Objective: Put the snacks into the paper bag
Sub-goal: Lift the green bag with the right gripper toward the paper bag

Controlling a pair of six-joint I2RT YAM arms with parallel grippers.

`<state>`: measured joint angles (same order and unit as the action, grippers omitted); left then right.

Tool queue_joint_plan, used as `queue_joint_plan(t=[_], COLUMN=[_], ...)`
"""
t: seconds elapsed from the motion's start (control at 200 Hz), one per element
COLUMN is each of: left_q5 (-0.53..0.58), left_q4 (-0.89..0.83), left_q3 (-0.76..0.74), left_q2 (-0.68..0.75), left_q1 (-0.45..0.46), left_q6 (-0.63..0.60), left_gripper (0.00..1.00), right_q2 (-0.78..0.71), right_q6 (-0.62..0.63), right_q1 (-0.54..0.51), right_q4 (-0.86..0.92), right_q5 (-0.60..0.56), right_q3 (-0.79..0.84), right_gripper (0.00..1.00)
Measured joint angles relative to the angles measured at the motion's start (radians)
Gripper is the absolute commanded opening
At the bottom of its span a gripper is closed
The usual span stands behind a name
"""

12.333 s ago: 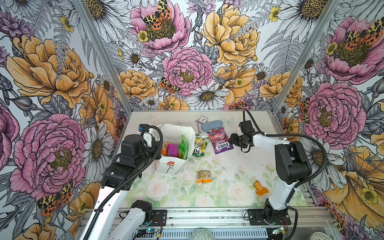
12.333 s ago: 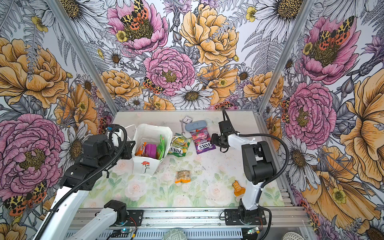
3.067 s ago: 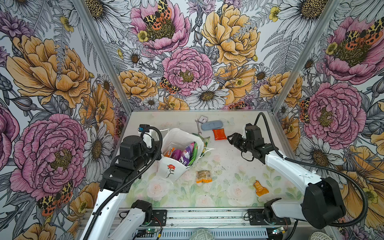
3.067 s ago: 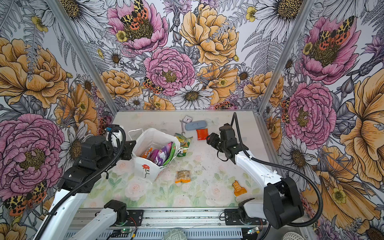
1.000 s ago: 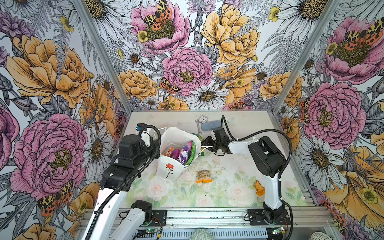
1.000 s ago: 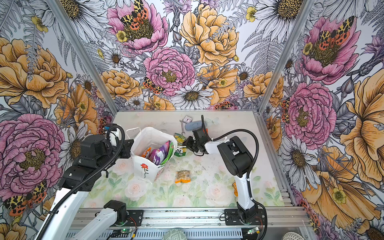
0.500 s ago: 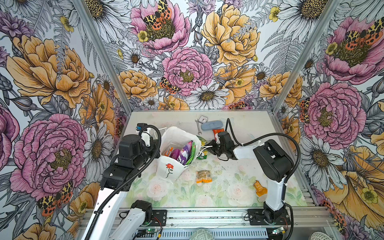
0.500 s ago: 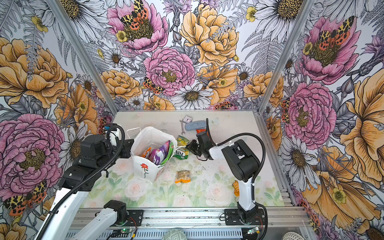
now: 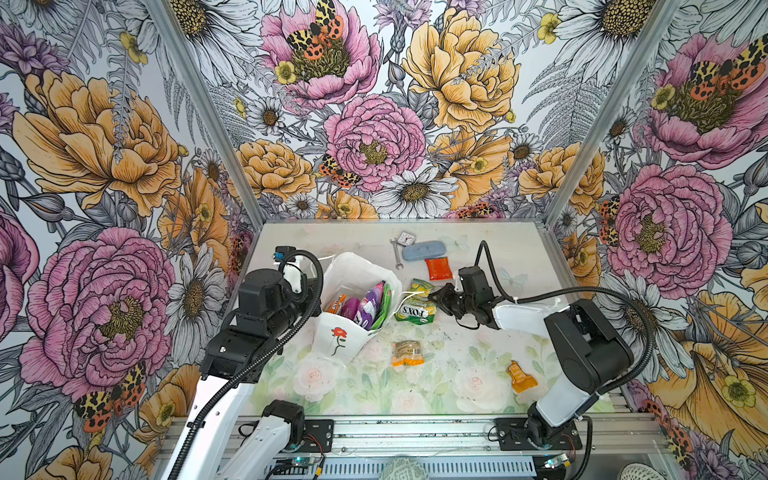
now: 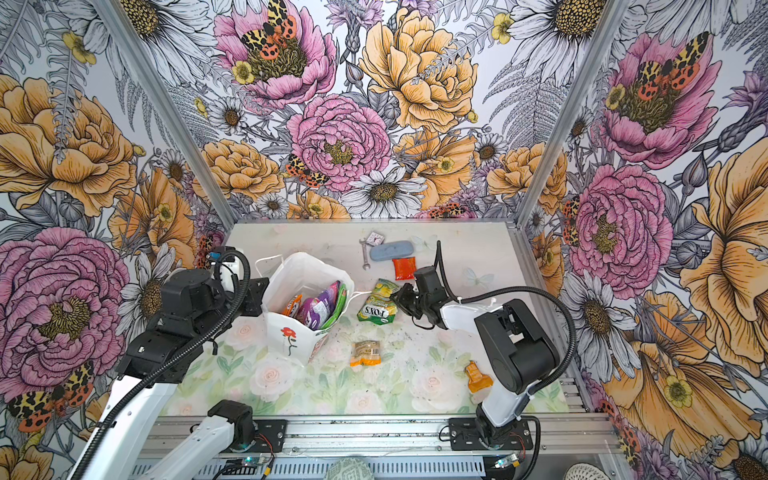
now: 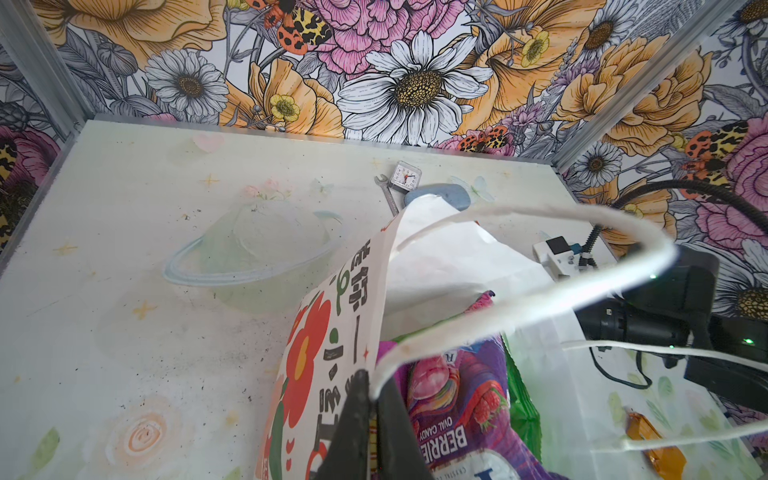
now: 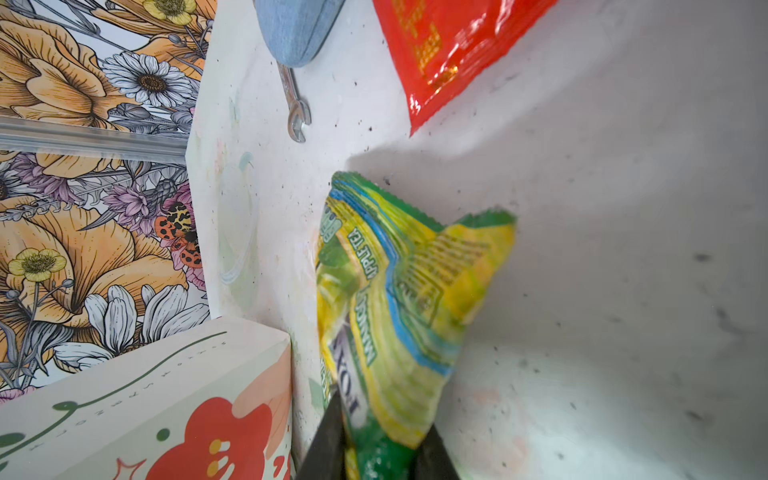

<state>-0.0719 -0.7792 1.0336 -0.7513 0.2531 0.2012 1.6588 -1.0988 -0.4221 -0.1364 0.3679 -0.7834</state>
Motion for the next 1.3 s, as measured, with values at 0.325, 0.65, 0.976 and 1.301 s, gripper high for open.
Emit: queue_joint_plan(t=[0.325,0.65,0.976,1.301], left_q5=[0.006,0.035,0.035,0.039], left_q4=[0.003,0.002,0.002,0.006], left_q3=[0.0,0.0,0.0,0.0], left_q2=[0.0,0.0,-0.001,-0.001], left_q1=[0.0,0.005,0.005,0.005], left_q6=[0.0,0.0,0.0,0.0], left_gripper=[0.09,0.09,0.09,0.09], right_q2=[-0.193,-0.342,-0.408,-0.389], right_q6=[0.038,0.062,0.096,0.14], right_q1=[0.016,0.016,0.036,-0.002], right_q4=[0.141,0.286,0.394,0.479], right_q5=[-0.008,-0.024,-0.058,-0.073], right_q3=[0.009,-0.046,-0.308,-0.547], right_gripper=[0.0,0.0,0.0,0.0])
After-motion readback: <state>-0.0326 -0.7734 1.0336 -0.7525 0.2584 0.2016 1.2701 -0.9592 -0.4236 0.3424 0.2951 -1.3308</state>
